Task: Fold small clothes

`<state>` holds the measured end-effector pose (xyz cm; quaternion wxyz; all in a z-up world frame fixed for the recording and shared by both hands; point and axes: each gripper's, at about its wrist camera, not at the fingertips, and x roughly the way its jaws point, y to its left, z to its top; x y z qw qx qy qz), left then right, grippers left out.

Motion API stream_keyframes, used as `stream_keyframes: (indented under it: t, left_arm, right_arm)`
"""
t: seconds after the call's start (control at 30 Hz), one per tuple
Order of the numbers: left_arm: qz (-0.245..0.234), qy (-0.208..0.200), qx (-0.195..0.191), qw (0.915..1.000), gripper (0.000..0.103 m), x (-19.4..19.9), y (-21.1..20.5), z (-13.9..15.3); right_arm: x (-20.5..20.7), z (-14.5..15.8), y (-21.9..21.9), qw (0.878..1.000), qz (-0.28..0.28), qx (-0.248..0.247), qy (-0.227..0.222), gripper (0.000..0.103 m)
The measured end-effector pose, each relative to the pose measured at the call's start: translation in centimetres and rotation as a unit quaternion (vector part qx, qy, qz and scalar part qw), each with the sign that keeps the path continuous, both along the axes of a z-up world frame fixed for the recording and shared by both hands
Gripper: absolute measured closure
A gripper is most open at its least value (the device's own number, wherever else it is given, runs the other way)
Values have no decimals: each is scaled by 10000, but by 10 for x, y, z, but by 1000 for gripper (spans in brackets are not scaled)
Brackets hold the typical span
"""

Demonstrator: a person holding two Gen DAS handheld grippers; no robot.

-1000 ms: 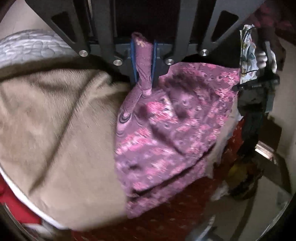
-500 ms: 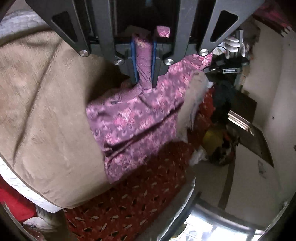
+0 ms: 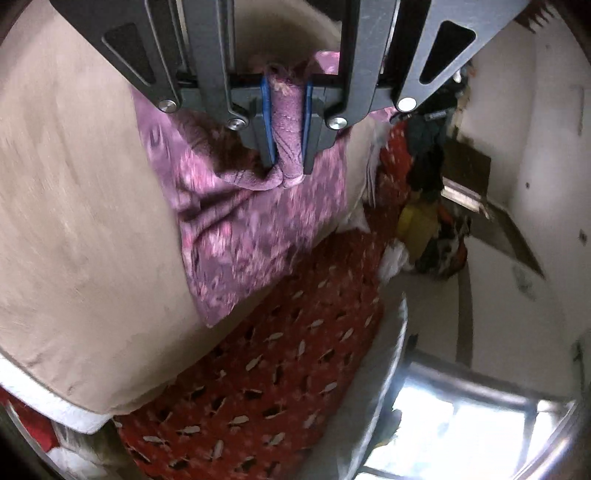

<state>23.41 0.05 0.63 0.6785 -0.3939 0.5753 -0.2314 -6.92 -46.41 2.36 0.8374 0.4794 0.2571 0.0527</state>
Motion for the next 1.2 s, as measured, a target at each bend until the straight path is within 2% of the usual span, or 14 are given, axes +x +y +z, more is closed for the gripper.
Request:
stream_keyframes:
  t: [0.17, 0.33, 0.4, 0.5, 0.6, 0.63, 0.67, 0.77, 0.8, 0.83, 0.93, 1.0, 1.1, 1.2]
  left_arm:
    - [284, 35, 232, 9993, 100, 61, -24, -15]
    - [130, 330, 619, 9975, 100, 103, -49, -45]
    - [49, 498, 470, 9976, 100, 113, -50, -51]
    - [-122, 476, 259, 9985, 100, 122, -48, -41]
    - [-250, 307, 89, 9992, 99, 124, -46, -22]
    - [-293, 225, 31, 9993, 98, 124, -45, -16]
    - [-346, 119, 5, 9993, 92, 123, -43, -10]
    - [-157, -276, 290, 9991, 63, 120, -29, 4]
    - [-103, -303, 298, 9990, 58, 120, -23, 5]
    - [-91, -298, 228, 9993, 58, 117, -18, 4]
    - [-640, -447, 307, 9965, 58, 102, -27, 0]
    - [-1251, -687, 563, 9882, 56, 84, -41, -6]
    - [-1992, -718, 656, 9751, 56, 65, -64, -23]
    - [-2380, -600, 810, 9660, 56, 60, -91, -38]
  right_arm:
    - [56, -19, -36, 9987, -381, 341, 69, 90]
    - [102, -59, -60, 9944, -598, 392, 774, 87]
    - [110, -69, -65, 9927, -572, 465, 951, 86]
    - [111, -65, -72, 9939, -514, 540, 815, 85]
    - [100, -54, -83, 9947, -686, 519, 564, 74]
    - [93, -50, -87, 9940, -856, 464, 493, 65]
    - [88, -47, -90, 9933, -973, 422, 456, 60]
    - [72, -43, -98, 9918, -1136, 342, 484, 60]
    - [67, -42, -98, 9917, -1125, 279, 549, 60]
    - [64, -41, -96, 9922, -1059, 213, 625, 60]
    - [57, -34, -80, 9963, -614, -41, 602, 60]
    - [57, -28, -63, 9980, -284, -180, 529, 60]
    - [68, -31, -42, 9982, 256, -159, 523, 60]
    - [90, -42, -26, 9957, 546, -134, 730, 60]
